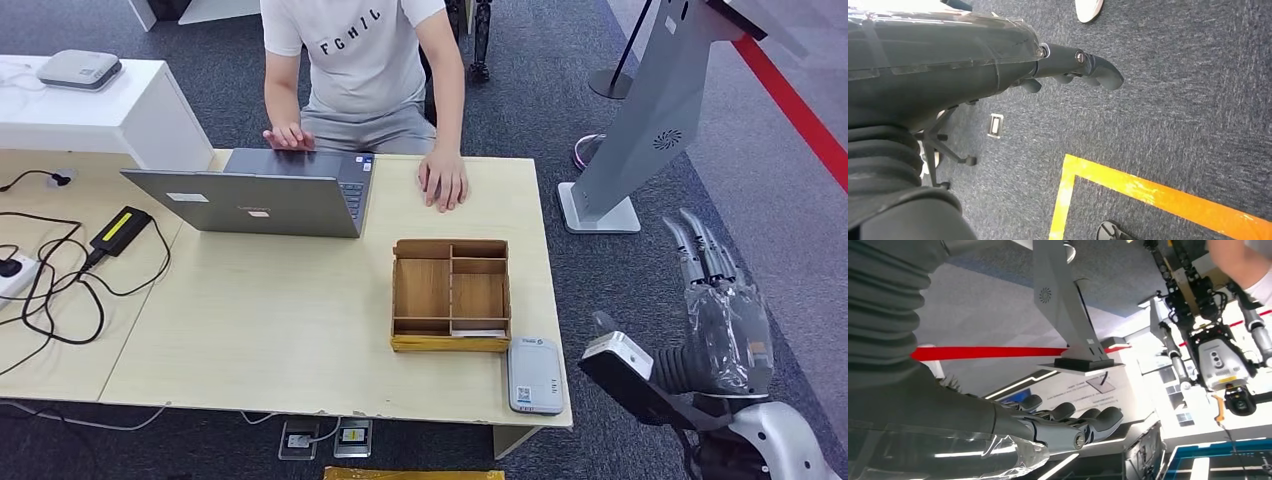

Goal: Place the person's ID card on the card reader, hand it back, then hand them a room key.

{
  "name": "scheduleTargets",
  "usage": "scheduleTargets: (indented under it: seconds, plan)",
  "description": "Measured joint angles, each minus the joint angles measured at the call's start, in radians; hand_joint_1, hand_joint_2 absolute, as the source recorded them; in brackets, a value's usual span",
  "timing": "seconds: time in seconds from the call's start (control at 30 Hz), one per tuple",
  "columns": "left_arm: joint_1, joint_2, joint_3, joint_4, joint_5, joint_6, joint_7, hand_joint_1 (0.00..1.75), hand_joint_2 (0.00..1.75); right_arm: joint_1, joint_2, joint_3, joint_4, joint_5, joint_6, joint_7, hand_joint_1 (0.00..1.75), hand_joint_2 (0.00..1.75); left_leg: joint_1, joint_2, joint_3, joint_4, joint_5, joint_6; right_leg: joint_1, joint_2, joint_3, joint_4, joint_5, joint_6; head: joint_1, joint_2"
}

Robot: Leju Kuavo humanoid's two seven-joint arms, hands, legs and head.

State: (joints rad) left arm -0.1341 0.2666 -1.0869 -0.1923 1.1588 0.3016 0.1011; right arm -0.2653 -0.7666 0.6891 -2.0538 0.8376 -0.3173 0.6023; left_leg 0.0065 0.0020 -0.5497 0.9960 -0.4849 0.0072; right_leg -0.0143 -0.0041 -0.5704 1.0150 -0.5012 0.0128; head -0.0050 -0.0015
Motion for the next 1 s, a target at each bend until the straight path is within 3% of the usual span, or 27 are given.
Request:
scheduleTargets:
  seconds: [0.6, 1.0]
  plan:
    - [-0.003, -0.024, 0.002, 0.0, 0.007, 0.032, 0.0, 0.0, 0.0, -0.085, 0.012, 0.246, 0.103, -0.117, -0.006, -0.101, 0.0, 1.75, 0.0, 0.0, -0.001, 0.0, 0.0, 0.0, 0.0, 0.0, 0.0, 0.0, 0.0, 0.0, 0.0, 0.0]
    - [-0.004, -0.027, 0.002, 0.0, 0.006, 0.037, 0.0, 0.0, 0.0, -0.116, 0.021, 0.28, 0.132, -0.159, -0.002, -0.109, 0.0, 1.75, 0.0, 0.0, -0.001, 0.0, 0.0, 0.0, 0.0, 0.0, 0.0, 0.0, 0.0, 0.0, 0.0, 0.0]
